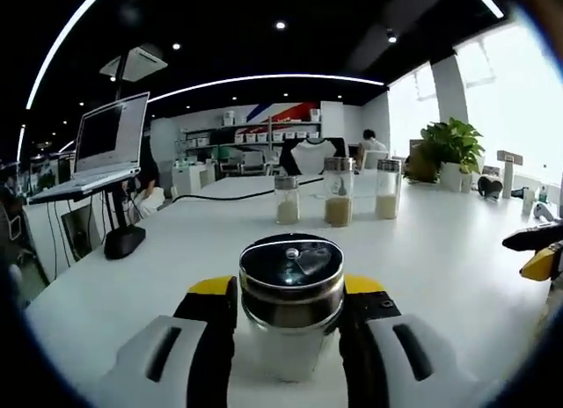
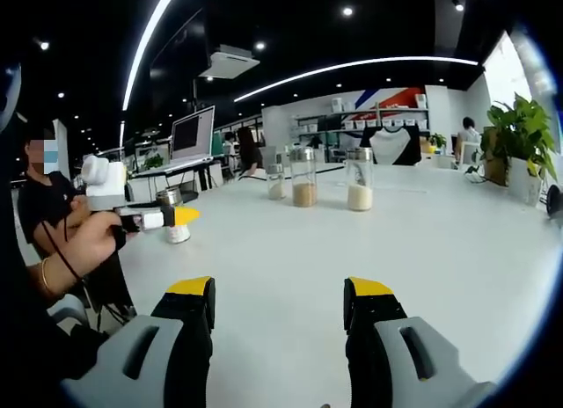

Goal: Rotate the seasoning bottle until the label or dispensing opening points toward the visible target arrow and the bottle remains upright within the marked orientation range

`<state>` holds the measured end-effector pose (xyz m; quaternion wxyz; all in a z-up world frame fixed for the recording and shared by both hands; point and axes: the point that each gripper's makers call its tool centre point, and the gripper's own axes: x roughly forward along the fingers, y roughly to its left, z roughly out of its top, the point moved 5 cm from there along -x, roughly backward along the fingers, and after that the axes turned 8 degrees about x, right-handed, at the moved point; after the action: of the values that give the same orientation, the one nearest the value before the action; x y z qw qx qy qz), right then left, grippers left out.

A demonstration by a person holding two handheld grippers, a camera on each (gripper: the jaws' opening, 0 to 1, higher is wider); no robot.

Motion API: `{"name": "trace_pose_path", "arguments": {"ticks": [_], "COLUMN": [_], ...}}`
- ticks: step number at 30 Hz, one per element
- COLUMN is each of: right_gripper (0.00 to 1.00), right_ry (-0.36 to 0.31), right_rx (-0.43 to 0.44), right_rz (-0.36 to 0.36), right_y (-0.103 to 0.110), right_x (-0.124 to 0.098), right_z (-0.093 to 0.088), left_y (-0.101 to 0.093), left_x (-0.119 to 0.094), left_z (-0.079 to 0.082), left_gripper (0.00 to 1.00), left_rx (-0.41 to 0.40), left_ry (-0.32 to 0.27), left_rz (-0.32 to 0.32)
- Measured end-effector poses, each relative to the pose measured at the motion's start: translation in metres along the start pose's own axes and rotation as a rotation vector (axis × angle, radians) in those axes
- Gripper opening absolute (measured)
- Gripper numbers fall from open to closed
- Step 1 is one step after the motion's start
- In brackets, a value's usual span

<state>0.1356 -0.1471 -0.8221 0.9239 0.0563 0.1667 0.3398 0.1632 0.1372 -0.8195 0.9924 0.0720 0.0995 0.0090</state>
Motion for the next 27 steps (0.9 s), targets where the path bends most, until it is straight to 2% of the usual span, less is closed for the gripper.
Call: {"name": "trace_pose_path", "arguments": {"ticks": [8, 18, 27], "right_gripper": [0.59, 0.59, 0.58], "right_ry": [0.001, 0.003, 0.004], "right_rx": [0.0, -0.002, 0.003], "right_rz": [0.004, -0.003, -0.003], "right_y": [-0.0003, -0.0028, -0.0026], "right_x": [0.0035, 0.004, 0.0049], "right_z": [0.0014, 0.0032, 0.0022], "left_y": [-0.0066, -0.0014, -0.0039], "left_x": [0.004, 0.0068, 0.0062], "left_z": [-0.0024, -0.0048, -0.0058], "left_gripper": [0.48, 0.45, 0.42], "left_rx": [0.004, 0.002, 0.0], "left_ry": [0.017, 0.019, 0.022], "left_rz": [0.006, 0.038, 0.019]}}
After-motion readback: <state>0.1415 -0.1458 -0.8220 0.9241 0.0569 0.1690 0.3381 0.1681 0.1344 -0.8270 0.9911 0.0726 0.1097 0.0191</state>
